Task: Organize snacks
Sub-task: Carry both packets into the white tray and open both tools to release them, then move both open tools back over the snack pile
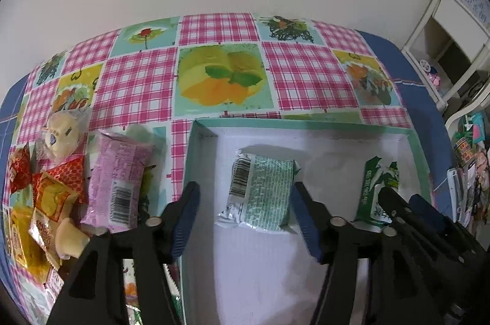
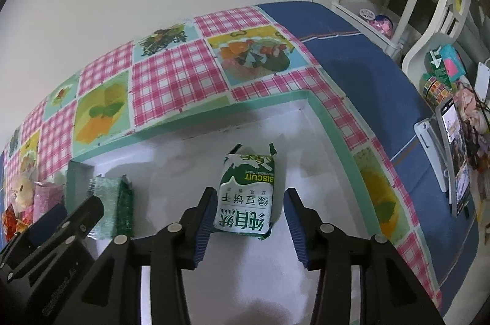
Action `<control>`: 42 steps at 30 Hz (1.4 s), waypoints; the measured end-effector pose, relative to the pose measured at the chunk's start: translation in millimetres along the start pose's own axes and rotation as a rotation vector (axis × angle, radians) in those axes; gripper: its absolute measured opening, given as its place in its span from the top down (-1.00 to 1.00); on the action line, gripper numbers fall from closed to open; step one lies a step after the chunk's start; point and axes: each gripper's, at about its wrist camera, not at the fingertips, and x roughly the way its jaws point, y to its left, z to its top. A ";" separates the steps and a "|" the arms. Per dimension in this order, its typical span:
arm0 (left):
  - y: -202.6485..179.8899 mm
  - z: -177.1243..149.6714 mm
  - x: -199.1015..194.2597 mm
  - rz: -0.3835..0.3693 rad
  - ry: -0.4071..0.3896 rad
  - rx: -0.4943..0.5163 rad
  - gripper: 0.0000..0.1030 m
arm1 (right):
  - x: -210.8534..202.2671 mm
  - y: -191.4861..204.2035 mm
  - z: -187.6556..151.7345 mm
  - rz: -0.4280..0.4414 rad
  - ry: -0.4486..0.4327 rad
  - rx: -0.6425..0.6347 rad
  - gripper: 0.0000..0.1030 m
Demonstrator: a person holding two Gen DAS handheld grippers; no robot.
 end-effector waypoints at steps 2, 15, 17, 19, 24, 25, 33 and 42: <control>8.7 -0.5 -7.1 -0.002 0.010 -0.032 -0.41 | -6.2 1.9 -0.6 0.005 -0.004 -0.005 0.01; 72.5 -24.7 -50.7 0.151 -0.024 -0.149 -0.86 | -45.3 18.7 -29.9 0.068 -0.035 -0.057 -0.73; 79.9 -33.5 -55.5 0.161 -0.030 -0.150 -0.87 | -50.4 24.4 -35.9 0.083 -0.035 -0.071 -0.85; 86.1 -41.9 -60.2 0.179 -0.035 -0.150 -0.88 | -55.1 32.1 -43.6 0.087 -0.031 -0.086 -0.87; 103.3 -61.3 -76.4 0.200 -0.056 -0.181 -0.99 | -61.0 51.0 -67.2 0.123 -0.001 -0.116 -0.99; 106.5 -65.0 -79.3 0.202 -0.060 -0.188 -0.99 | -62.1 53.5 -71.1 0.127 0.002 -0.122 -0.99; 127.7 -93.3 -97.3 0.253 -0.089 -0.218 -0.99 | -82.3 62.3 -96.7 0.179 -0.037 -0.160 -1.00; 146.0 -108.7 -105.3 0.283 -0.113 -0.244 -0.99 | -92.0 69.4 -111.0 0.250 -0.054 -0.173 -1.00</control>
